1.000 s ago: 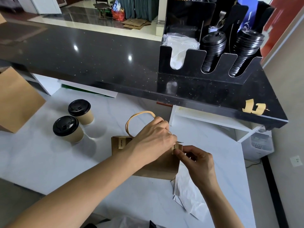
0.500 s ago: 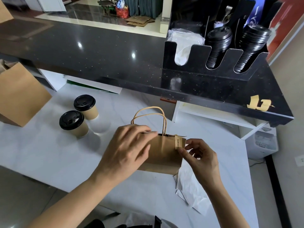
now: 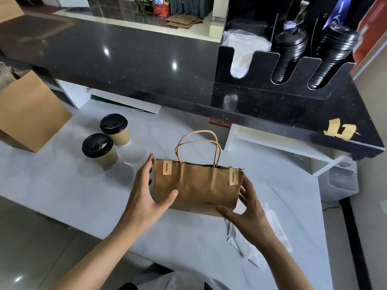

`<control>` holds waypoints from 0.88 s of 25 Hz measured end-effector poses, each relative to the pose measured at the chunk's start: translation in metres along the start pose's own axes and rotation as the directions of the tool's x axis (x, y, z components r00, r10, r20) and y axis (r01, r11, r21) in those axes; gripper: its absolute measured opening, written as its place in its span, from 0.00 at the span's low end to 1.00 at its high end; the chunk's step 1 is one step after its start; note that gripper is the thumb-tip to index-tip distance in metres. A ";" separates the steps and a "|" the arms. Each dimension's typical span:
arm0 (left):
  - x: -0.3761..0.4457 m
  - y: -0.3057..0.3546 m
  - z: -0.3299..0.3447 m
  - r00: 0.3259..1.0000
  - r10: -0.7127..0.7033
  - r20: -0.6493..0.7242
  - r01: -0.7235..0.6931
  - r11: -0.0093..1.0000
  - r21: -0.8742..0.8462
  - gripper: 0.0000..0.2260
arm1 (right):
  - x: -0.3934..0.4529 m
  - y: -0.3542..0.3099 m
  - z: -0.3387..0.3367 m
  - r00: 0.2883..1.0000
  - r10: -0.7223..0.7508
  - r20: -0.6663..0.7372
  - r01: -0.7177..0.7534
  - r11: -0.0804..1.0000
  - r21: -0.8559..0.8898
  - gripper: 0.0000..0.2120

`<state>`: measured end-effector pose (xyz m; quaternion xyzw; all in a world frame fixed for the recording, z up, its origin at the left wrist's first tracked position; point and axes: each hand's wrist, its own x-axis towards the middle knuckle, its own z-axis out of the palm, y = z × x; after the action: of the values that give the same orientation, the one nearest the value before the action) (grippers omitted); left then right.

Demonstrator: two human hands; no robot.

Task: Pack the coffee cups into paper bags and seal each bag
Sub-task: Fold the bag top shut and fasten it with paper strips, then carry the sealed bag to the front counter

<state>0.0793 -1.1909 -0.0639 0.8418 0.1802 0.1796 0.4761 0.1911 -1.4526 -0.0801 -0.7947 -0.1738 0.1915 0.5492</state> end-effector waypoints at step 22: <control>-0.023 0.008 -0.082 0.996 -0.082 0.023 0.085 0.954 -0.286 0.43 | 0.005 -0.072 0.064 0.979 -0.187 -0.082 0.188 0.982 0.009 0.47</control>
<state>0.0210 -1.1454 -0.0206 0.7565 0.1852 0.1789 0.6011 0.1587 -1.3741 -0.0338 -0.7772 -0.2238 0.1079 0.5781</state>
